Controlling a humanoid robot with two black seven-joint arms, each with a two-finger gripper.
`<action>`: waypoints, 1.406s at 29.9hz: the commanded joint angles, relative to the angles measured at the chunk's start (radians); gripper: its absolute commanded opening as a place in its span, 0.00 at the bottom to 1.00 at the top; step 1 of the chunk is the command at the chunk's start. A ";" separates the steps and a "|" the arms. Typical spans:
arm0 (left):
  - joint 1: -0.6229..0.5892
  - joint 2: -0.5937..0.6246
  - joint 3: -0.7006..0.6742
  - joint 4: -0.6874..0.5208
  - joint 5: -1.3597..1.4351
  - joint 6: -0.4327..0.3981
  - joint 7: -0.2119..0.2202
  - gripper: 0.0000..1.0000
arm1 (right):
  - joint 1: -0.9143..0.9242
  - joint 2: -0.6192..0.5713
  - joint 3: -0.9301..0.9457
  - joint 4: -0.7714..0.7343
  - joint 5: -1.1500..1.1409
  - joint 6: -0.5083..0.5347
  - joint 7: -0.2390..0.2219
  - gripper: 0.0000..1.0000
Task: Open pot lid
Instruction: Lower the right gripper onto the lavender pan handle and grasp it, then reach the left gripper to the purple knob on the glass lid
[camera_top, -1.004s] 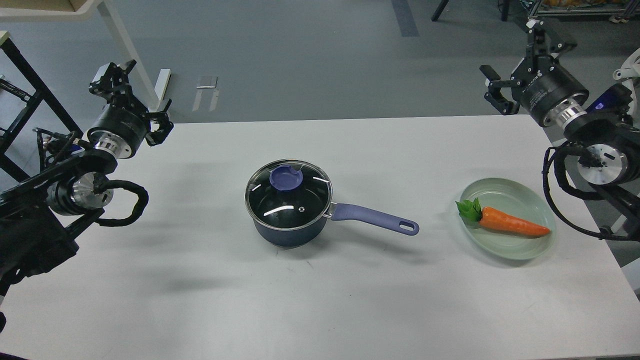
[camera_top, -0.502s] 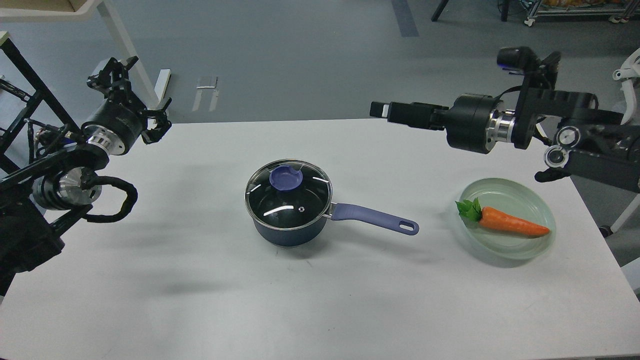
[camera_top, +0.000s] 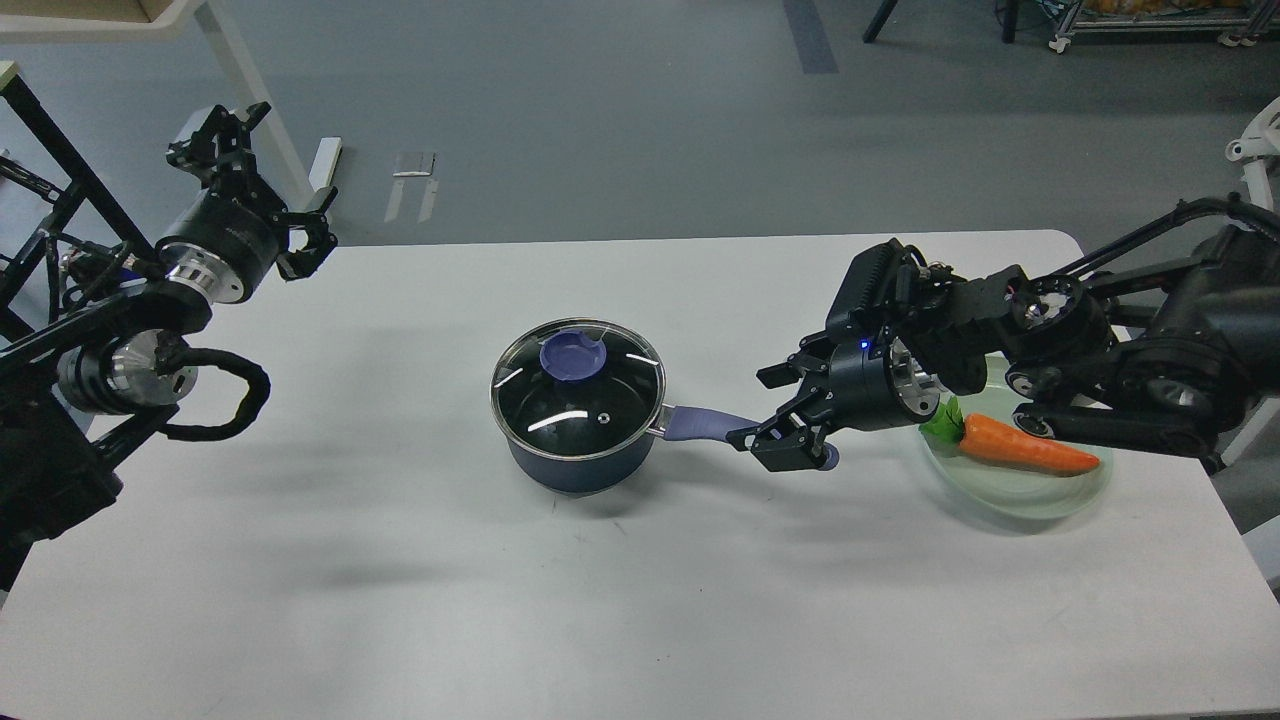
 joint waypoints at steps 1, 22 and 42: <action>0.001 0.005 0.001 -0.007 0.000 -0.001 0.000 0.99 | -0.007 0.027 -0.011 -0.028 0.006 -0.004 0.001 0.70; -0.001 0.008 0.000 -0.007 0.001 -0.005 0.002 0.99 | -0.033 0.057 -0.010 -0.042 0.034 -0.012 0.016 0.41; -0.131 -0.007 0.003 -0.242 1.061 0.018 -0.001 0.99 | -0.022 0.056 -0.010 -0.039 0.035 -0.012 0.018 0.23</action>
